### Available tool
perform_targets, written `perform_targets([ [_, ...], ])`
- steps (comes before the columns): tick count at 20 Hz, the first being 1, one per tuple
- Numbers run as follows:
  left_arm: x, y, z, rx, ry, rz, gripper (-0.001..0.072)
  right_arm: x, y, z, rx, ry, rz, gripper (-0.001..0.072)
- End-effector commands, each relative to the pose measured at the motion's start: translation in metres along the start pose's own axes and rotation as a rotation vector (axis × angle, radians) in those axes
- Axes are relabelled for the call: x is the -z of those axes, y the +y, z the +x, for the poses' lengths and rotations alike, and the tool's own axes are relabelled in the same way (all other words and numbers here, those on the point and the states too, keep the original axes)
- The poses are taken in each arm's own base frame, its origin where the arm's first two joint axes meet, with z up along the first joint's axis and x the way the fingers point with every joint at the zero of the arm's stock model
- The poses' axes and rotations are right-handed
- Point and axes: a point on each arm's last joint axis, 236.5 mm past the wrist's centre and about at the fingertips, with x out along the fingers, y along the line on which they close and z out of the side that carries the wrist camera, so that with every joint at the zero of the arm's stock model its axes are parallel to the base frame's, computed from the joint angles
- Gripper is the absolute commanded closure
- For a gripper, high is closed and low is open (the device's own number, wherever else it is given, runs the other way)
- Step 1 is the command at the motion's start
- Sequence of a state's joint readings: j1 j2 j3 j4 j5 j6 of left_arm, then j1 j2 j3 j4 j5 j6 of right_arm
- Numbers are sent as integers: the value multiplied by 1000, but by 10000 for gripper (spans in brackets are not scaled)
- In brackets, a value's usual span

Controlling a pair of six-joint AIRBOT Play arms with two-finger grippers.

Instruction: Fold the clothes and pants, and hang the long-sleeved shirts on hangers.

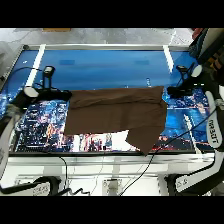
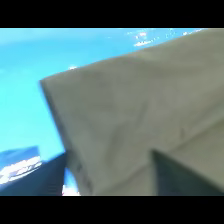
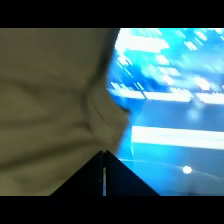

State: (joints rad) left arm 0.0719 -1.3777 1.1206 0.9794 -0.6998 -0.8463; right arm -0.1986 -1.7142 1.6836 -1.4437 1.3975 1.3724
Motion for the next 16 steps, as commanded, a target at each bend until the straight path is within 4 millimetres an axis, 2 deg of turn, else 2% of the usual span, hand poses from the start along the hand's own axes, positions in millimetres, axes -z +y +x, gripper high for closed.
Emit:
perform_targets([
  [1,10,9,-69,0,56,-12,611,29,-19,-43,-16,16,29,700],
  [2,14,15,-88,-16,65,-12,695,34,-17,-57,-57,-20,19,699],
  [4,29,33,-120,-58,101,-29,696,54,-2,-75,-176,-74,-3,700],
  [6,50,43,-135,-51,153,-88,696,86,22,-81,-329,-110,11,700],
  [7,60,47,-138,-46,177,-116,696,104,32,-77,-377,-106,28,699],
  [9,77,52,-137,-37,194,-173,698,145,49,-56,-423,-48,71,699],
  [12,88,41,-123,18,178,-247,698,201,73,-19,-496,90,135,686],
  [13,92,37,-120,32,178,-263,697,216,79,-9,-516,135,166,594],
  [14,95,35,-117,41,183,-274,697,228,83,1,-526,170,207,443],
  [15,99,33,-116,46,191,-279,697,237,86,9,-530,195,240,376],
  [16,102,32,-115,49,196,-283,698,245,88,17,-531,211,263,375],
])
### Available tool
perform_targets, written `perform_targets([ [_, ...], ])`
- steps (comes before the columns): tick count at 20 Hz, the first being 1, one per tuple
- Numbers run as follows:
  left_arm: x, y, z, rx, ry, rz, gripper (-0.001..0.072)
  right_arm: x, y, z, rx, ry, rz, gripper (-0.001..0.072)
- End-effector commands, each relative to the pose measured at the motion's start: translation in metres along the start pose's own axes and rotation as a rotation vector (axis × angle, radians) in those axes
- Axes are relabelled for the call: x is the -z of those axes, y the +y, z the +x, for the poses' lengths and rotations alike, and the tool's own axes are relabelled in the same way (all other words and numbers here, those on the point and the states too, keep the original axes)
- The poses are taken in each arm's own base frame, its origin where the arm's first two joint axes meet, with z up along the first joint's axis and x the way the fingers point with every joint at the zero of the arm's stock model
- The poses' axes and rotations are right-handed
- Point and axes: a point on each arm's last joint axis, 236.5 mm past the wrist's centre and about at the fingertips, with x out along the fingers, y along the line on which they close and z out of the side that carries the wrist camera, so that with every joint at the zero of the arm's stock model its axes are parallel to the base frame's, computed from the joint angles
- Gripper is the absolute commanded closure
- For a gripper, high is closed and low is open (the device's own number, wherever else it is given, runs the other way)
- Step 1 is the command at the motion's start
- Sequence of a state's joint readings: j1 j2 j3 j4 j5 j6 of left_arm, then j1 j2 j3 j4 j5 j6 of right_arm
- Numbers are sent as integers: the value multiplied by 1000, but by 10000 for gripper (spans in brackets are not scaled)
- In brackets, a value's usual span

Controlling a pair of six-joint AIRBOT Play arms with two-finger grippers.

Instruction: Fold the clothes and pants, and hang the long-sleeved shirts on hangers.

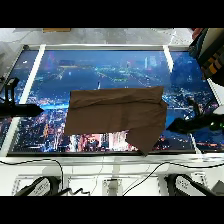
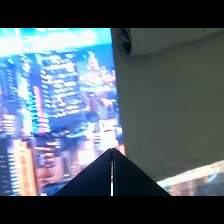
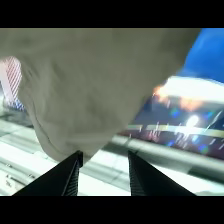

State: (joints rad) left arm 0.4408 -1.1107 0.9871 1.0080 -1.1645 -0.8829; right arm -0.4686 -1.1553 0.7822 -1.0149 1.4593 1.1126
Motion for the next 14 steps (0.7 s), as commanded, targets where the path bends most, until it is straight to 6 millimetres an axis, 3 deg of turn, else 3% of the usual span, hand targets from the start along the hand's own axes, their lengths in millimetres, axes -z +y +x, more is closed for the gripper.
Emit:
perform_targets([
  [1,11,-4,6,31,15,-34,697,34,-7,37,-41,52,113,375],
  [6,9,-6,6,39,8,-40,697,22,-23,64,-30,-68,198,364],
  [9,3,-12,6,66,-15,-56,697,15,-32,70,-10,-105,206,365],
  [14,1,-14,7,79,-23,-64,697,7,-30,78,-50,-117,180,395],
])
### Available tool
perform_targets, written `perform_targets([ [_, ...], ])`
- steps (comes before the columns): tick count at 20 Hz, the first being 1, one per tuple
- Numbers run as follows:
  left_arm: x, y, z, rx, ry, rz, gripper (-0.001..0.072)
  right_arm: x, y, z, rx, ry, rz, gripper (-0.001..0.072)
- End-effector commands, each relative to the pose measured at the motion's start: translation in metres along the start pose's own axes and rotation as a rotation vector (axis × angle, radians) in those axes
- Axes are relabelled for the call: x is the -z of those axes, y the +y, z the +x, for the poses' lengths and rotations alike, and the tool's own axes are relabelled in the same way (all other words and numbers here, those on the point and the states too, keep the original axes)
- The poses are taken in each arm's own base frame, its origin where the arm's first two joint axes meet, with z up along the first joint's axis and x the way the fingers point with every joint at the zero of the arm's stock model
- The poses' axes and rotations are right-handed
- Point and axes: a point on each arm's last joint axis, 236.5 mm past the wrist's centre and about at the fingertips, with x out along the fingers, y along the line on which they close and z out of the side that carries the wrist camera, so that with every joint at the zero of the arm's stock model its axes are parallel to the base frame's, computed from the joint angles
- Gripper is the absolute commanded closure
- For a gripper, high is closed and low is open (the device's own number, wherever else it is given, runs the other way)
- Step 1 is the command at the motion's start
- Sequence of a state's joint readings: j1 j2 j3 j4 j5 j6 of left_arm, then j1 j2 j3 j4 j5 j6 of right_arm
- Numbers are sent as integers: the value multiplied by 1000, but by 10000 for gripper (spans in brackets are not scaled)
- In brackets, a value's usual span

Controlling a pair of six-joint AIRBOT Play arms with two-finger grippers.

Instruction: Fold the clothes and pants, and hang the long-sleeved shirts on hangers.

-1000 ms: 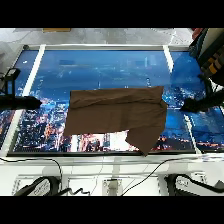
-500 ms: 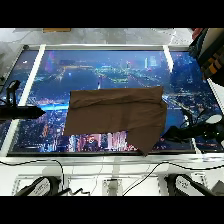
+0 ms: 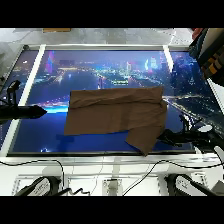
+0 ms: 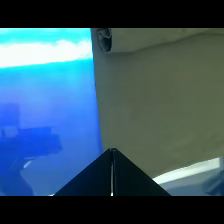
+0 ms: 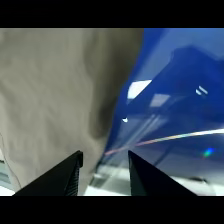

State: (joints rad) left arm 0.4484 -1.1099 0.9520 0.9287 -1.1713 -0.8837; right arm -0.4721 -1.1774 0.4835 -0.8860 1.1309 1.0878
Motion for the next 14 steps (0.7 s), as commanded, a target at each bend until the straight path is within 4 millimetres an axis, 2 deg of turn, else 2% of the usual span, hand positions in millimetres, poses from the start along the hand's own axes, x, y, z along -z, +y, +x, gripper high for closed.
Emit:
perform_targets([
  [1,0,-1,2,13,-1,-12,695,-7,1,8,-28,-20,-13,395],
  [4,4,2,9,24,22,-26,686,-11,8,14,-85,-24,-2,404],
  [5,7,1,11,33,36,-30,659,-12,9,16,-94,-25,6,404],
  [6,11,1,13,42,51,-35,530,-13,9,16,-95,-26,6,405],
  [7,14,0,15,52,64,-41,325,-13,9,17,-99,-26,-10,405],
  [8,18,-1,18,64,83,-46,205,-13,9,17,-100,-26,-17,405],
  [10,27,-4,21,94,125,-57,204,-13,9,18,-103,-22,-30,408],
  [12,37,-7,26,123,166,-72,204,-11,10,18,-109,-14,-33,475],
  [14,49,-8,32,133,191,-91,204,-4,14,18,-128,13,-54,478],
])
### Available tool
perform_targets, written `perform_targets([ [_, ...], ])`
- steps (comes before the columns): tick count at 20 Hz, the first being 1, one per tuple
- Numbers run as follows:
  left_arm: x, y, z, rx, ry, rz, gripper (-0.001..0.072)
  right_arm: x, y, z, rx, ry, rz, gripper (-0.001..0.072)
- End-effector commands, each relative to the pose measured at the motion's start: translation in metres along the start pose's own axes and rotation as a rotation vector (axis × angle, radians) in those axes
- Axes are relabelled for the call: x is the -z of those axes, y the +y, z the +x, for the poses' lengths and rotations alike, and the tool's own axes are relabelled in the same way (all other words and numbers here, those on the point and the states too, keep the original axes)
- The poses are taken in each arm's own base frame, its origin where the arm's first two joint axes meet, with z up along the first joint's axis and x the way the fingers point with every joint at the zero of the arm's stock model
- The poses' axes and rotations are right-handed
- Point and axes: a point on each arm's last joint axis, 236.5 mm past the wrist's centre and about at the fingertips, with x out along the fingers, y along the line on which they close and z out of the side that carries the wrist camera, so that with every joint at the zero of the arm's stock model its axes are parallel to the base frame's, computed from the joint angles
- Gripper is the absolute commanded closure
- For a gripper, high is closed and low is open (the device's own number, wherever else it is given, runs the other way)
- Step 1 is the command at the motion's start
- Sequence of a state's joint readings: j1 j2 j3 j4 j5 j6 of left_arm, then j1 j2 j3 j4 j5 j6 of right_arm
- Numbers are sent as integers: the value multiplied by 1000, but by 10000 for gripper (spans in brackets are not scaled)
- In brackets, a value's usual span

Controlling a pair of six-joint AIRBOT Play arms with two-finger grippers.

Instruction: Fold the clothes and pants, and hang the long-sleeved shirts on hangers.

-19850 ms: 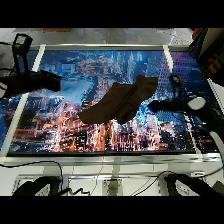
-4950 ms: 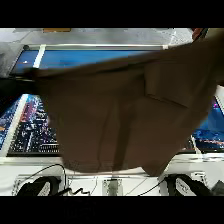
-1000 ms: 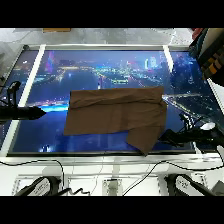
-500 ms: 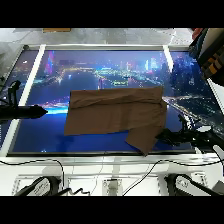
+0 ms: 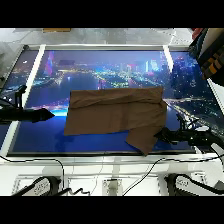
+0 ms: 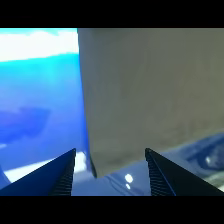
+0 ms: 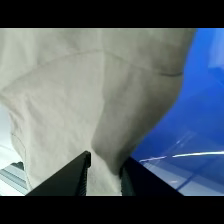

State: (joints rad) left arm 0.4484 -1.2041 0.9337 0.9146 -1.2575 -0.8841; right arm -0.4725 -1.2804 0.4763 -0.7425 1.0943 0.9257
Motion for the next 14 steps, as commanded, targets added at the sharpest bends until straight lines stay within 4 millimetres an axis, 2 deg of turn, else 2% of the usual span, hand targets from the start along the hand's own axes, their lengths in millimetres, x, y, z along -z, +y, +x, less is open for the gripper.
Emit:
perform_targets([
  [1,20,-1,12,35,60,-34,204,10,6,1,-30,40,-26,515],
  [2,27,-1,17,42,74,-47,204,10,6,1,-31,40,-26,524],
  [4,42,-1,25,54,103,-73,204,9,7,1,-32,38,-25,658],
  [5,51,-1,30,62,120,-88,204,9,7,0,-33,36,-24,699],
  [9,75,2,44,64,156,-130,205,9,7,0,-34,35,-24,699],
  [14,81,14,54,19,140,-149,215,8,7,0,-34,35,-23,699],
])
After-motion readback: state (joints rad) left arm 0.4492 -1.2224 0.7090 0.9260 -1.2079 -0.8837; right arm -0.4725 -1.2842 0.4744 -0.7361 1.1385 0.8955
